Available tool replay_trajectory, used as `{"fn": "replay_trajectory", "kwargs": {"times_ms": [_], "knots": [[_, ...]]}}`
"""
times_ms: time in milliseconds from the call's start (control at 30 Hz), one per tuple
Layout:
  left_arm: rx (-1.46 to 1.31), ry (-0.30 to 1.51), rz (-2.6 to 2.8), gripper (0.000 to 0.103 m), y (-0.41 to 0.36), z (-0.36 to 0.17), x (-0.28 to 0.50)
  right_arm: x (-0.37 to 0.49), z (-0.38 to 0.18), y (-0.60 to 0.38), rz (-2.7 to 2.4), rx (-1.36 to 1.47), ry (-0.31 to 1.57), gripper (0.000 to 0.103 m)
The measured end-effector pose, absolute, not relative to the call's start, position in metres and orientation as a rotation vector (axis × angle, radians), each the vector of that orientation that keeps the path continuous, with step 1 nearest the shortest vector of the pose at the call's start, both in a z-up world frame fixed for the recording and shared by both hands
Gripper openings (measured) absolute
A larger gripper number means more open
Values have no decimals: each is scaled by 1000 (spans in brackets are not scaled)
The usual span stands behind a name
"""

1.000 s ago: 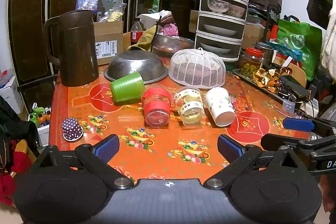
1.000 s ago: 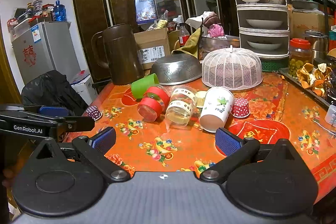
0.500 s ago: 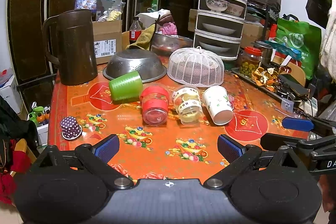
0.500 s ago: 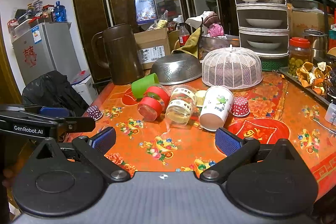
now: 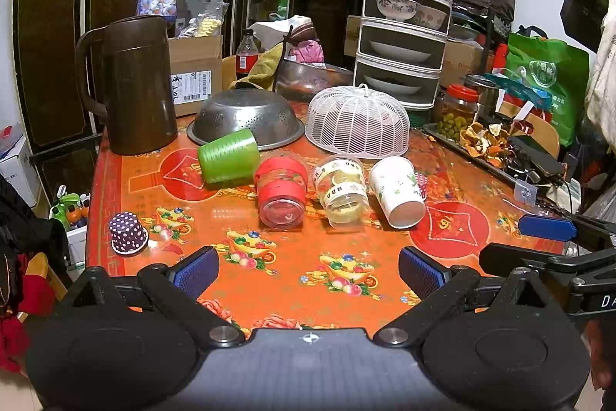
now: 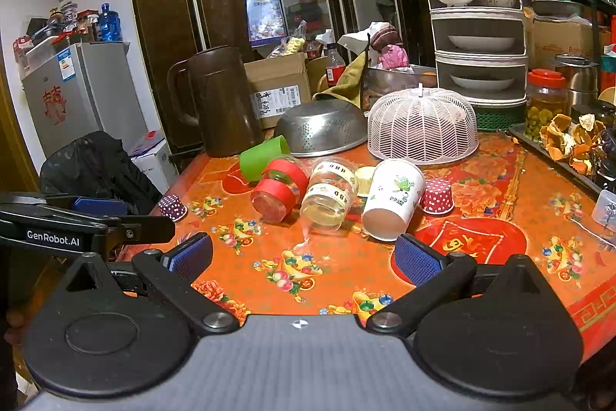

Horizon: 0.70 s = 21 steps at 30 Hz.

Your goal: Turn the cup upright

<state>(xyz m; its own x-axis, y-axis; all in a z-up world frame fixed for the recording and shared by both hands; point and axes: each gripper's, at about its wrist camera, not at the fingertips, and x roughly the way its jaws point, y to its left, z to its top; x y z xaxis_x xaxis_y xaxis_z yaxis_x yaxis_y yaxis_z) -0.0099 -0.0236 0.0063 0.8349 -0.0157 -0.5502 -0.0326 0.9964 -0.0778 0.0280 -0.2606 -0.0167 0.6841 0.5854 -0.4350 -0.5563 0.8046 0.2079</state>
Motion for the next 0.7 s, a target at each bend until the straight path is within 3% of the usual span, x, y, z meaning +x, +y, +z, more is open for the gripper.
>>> {"fn": "replay_trajectory", "kwargs": {"times_ms": [700], "knots": [[-94,589,12,101,-24,6,-9,31,-18,-259,639,58,519,102]]}}
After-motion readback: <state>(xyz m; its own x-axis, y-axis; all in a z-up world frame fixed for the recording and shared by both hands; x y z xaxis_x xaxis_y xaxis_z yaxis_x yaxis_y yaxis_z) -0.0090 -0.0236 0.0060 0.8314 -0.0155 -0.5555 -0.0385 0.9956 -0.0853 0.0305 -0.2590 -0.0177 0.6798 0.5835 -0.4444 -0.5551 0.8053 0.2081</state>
